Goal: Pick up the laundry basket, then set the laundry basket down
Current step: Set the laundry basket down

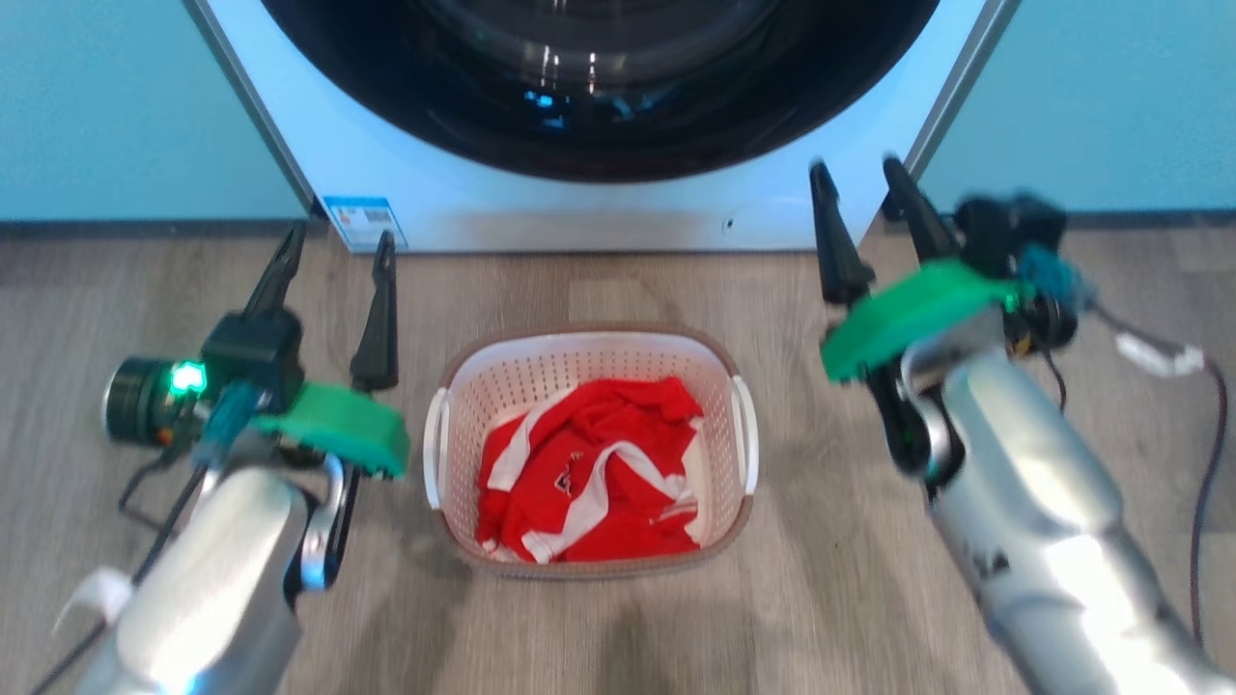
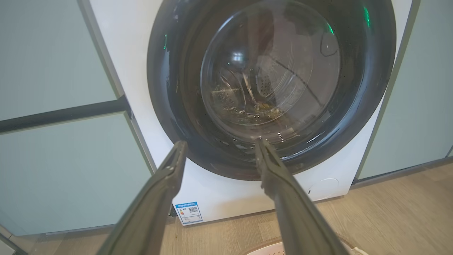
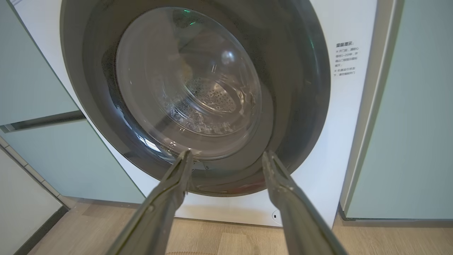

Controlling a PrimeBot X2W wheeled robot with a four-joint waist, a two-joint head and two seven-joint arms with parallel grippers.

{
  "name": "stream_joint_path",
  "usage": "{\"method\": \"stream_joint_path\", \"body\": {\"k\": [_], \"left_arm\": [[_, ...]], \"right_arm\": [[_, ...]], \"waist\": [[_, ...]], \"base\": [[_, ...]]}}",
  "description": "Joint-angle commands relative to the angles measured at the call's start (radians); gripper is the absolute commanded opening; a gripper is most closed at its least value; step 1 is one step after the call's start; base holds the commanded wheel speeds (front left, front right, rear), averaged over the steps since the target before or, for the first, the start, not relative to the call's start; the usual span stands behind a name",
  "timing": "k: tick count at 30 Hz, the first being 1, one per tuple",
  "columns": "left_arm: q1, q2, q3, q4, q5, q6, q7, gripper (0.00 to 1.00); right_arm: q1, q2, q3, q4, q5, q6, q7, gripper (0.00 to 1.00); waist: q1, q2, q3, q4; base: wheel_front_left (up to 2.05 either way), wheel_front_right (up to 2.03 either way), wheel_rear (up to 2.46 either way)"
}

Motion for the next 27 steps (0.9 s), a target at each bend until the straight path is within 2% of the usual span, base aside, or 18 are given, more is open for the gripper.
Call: {"method": "stream_joint_path", "body": {"k": [1,3,9,13,20,27], "left_arm": [[-0.009,0.025,0.064,-0.054,0.017,0.003,-0.008,1.0],[0.081,-0.009,0.144,-0.154,0.057,-0.011,-0.008,1.0],[0.241,-0.075,0.257,-0.263,0.116,-0.063,-0.008,1.0],[0.328,-0.107,0.279,-0.309,0.151,-0.151,-0.008,1.0],[0.437,-0.18,0.327,-0.305,0.222,-0.217,-0.008,1.0],[0.478,-0.233,0.365,-0.281,0.269,-0.252,-0.008,1.0]], "right_arm": [[0.012,0.019,-0.002,-0.059,-0.016,0.007,-0.012,1.0],[0.105,0.019,-0.034,-0.164,-0.071,0.007,-0.012,1.0],[0.263,0.019,-0.085,-0.322,-0.111,0.007,-0.012,1.0],[0.352,0.019,-0.137,-0.409,-0.116,0.007,-0.012,1.0],[0.486,0.019,-0.198,-0.464,-0.131,0.007,-0.012,1.0],[0.565,0.019,-0.22,-0.458,-0.148,0.007,-0.012,1.0]], "waist": [[0.0001,0.0,-0.035,0.0],[0.0001,0.0,-0.062,0.003],[0.0001,0.0,-0.097,0.0],[0.0001,0.0,-0.108,-0.001],[0.0001,0.0,-0.133,0.003],[0.0001,0.0,-0.152,0.009]], "base": [[0.0,0.0,0.0],[0.0,0.0,0.0],[0.0,0.0,0.0],[0.0,0.0,0.0],[0.0,0.0,0.0],[0.0,0.0,0.0]]}}
